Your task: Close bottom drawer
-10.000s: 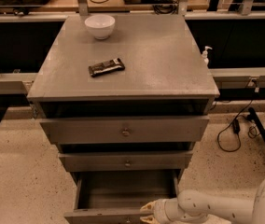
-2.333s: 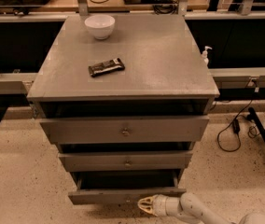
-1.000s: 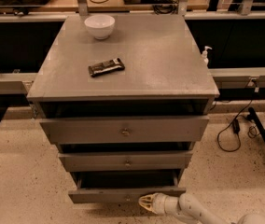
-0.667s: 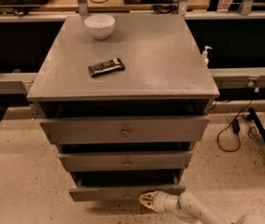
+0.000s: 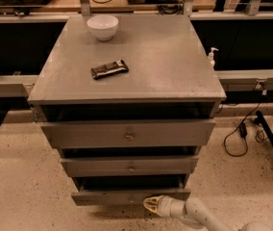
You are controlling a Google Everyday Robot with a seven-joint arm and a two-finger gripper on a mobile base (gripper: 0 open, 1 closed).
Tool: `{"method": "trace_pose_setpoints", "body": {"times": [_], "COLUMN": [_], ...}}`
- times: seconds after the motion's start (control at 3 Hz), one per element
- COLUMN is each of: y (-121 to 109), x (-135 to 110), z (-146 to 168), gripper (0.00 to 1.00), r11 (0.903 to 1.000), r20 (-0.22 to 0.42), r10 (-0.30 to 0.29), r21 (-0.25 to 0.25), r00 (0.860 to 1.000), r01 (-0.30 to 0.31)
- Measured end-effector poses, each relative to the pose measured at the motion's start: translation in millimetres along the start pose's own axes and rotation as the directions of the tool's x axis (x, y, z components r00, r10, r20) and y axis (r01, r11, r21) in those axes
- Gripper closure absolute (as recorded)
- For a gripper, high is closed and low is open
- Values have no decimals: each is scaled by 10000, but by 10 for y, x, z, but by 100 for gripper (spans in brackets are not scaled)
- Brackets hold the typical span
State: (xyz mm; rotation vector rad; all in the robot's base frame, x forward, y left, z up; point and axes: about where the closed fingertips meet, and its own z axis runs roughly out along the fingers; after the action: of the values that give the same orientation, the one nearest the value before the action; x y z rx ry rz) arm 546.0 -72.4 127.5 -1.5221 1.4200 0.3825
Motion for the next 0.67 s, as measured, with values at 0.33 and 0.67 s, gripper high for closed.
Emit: {"method": "trace_pose_setpoints", "body": {"times": [0.33, 0.67], "y": [0, -43], "x": [0, -11], "z": [0, 79], "gripper": [100, 100], "r11": [10000, 9999], "r20": [0, 248], "r10": [0, 132], "r21": [0, -62], "r00": [10000, 9996], "r01": [0, -130]}}
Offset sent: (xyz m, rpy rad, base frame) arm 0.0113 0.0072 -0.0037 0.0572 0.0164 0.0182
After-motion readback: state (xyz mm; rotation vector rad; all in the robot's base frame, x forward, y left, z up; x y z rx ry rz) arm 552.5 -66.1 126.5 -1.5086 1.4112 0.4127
